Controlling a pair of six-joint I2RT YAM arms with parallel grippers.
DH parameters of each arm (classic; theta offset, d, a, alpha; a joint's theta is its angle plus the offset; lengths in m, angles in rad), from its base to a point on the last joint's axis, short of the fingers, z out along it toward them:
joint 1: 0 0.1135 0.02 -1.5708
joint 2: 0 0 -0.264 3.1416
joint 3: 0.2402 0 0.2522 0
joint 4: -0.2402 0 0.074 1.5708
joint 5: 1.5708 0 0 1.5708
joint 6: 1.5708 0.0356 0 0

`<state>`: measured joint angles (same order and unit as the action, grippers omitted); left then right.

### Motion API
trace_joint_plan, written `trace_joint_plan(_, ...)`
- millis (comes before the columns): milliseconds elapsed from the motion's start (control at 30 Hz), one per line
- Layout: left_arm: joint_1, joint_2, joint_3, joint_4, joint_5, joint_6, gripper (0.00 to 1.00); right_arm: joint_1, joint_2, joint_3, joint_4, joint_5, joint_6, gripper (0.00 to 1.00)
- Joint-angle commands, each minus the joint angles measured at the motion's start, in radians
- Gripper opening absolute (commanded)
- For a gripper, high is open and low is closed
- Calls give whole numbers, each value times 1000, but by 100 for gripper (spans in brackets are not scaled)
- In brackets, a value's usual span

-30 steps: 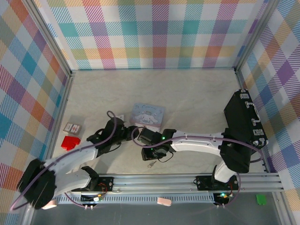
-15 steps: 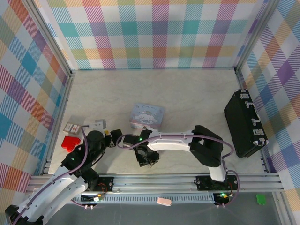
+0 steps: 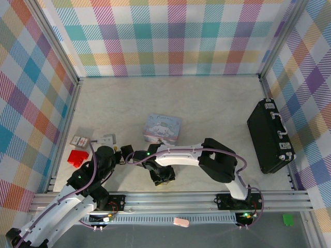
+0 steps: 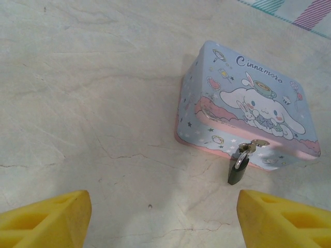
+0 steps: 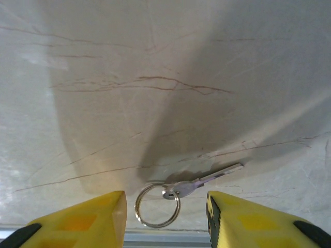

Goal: Unlock the padlock with the key

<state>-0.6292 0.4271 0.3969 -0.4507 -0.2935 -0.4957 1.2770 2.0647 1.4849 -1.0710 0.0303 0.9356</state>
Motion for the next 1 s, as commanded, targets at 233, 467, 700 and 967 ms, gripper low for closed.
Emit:
trace_joint_plan(233,8,-10,-9,3,-16,16,75,8,65,14,-34,-12,-8,39)
trace_joint_plan(467,8,6,-9,10,-22,18,75,15,29,-37,-35,20,13,26)
trace_joint_plan(700,8,52,0,26,-23,23,75,15,-49,-85,-3,80,25,11)
trace_joint_plan(967,8,113,9,65,44,0,75,-13,-269,-177,119,221,16,0)
